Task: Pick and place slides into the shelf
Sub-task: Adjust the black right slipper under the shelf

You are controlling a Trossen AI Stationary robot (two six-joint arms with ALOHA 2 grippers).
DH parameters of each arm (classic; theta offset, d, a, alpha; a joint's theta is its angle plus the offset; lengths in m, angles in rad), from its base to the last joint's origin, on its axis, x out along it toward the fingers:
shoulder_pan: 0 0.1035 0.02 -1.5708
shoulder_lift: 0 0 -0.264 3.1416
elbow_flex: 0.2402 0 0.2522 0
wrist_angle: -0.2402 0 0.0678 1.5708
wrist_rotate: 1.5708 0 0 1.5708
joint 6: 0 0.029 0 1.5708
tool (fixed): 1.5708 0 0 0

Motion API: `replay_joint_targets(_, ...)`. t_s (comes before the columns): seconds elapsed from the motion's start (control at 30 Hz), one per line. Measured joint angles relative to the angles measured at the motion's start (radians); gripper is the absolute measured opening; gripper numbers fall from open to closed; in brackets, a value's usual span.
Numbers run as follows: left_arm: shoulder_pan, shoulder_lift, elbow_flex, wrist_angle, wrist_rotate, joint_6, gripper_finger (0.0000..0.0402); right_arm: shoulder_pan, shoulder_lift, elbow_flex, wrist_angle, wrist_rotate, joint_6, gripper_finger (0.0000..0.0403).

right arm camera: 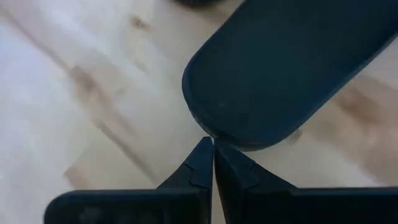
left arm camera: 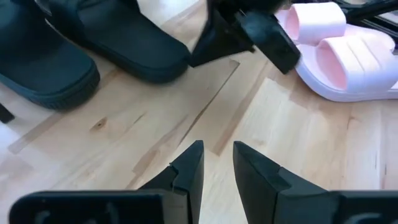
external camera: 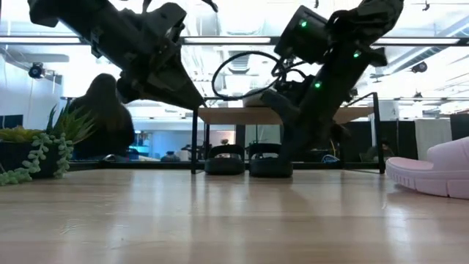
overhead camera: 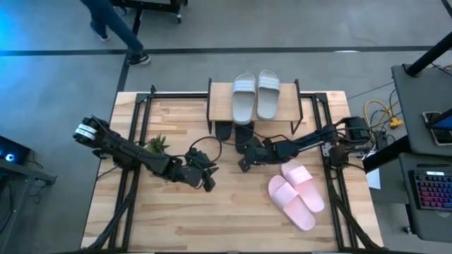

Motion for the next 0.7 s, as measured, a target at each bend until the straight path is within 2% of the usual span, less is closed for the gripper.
replay_joint_targets(0.3, -0.001, 0.001, -0.001, -0.005, -0.021, 0.003, 0.0072, -0.092, 0.017, 0.001, 0.073, -0.005, -0.088, 0.0009)
replay_joint_targets(0.7, -0.001, 0.002, -0.001, -0.004, -0.02, 0.009, 0.0072, -0.116, 0.011, 0.0, 0.111, -0.01, -0.11, 0.0009)
